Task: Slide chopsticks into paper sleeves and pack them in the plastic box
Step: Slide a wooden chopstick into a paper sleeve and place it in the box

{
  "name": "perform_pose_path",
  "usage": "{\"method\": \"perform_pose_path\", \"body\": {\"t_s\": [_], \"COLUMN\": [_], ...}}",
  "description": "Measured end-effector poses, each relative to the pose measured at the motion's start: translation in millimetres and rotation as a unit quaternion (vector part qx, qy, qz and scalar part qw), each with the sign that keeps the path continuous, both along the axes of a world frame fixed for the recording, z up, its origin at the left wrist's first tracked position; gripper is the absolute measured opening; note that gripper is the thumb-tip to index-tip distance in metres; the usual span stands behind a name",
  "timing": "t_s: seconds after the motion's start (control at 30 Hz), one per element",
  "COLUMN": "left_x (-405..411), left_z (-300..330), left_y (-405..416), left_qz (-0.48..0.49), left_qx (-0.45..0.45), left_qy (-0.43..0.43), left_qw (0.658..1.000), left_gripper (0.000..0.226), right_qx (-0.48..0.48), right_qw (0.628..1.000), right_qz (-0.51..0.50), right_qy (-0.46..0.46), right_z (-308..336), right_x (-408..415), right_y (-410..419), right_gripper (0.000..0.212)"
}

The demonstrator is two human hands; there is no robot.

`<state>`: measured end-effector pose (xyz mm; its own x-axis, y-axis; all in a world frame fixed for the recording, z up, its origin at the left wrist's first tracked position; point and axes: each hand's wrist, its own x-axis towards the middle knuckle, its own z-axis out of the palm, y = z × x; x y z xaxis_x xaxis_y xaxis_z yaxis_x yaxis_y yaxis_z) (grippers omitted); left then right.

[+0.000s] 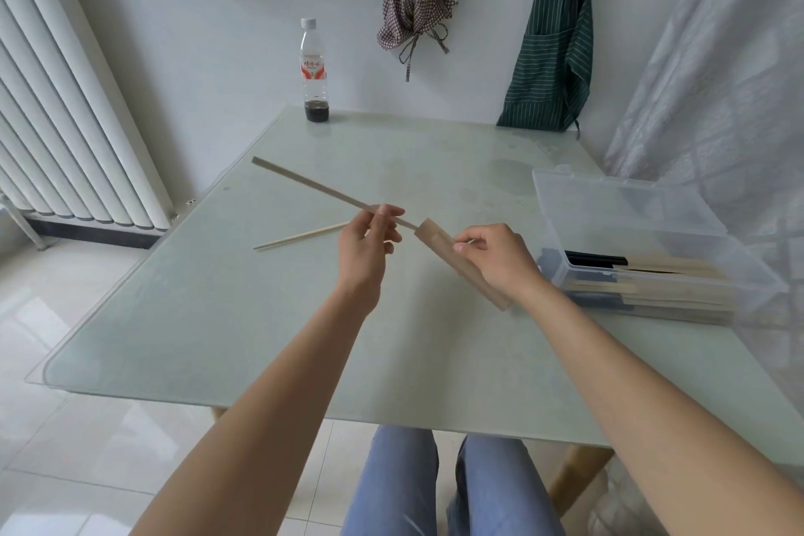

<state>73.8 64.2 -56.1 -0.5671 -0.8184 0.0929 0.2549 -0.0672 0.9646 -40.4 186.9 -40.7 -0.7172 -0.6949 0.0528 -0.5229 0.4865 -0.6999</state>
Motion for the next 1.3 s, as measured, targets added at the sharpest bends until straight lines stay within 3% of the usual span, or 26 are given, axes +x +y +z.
{"method": "perform_pose_path", "body": {"t_s": [0.27, 0.87, 1.07, 1.2, 1.3], "left_x": [-1, -4, -9, -8, -5], "left_z": [2, -3, -8, -9, -6], "left_y": [2, 1, 7, 11, 5], "left_qz": [0.044, 0.033, -0.018, -0.065, 0.003], "left_qx": [0.038, 0.011, 0.003, -0.014, 0.023], "left_qy": [0.053, 0.036, 0.029, -0.003, 0.002], "left_qw": [0.997, 0.999, 0.999, 0.998, 1.0], "left_gripper": [0.032, 0.032, 0.031, 0.022, 0.01], "right_qx": [-0.001, -0.02, -0.037, -0.044, -0.044], "right_qw": [0.998, 0.999, 0.997, 0.996, 0.996], "right_qz": [-0.065, 0.03, 0.055, 0.069, 0.061], "right_qy": [0.028, -0.017, -0.035, -0.043, -0.038], "right_z": [2, 4, 4, 2, 1], "right_x": [-5, -2, 0, 1, -3], "right_y": [2, 10, 7, 6, 9], "right_gripper": [0.02, 0.02, 0.019, 0.016, 0.015]}}
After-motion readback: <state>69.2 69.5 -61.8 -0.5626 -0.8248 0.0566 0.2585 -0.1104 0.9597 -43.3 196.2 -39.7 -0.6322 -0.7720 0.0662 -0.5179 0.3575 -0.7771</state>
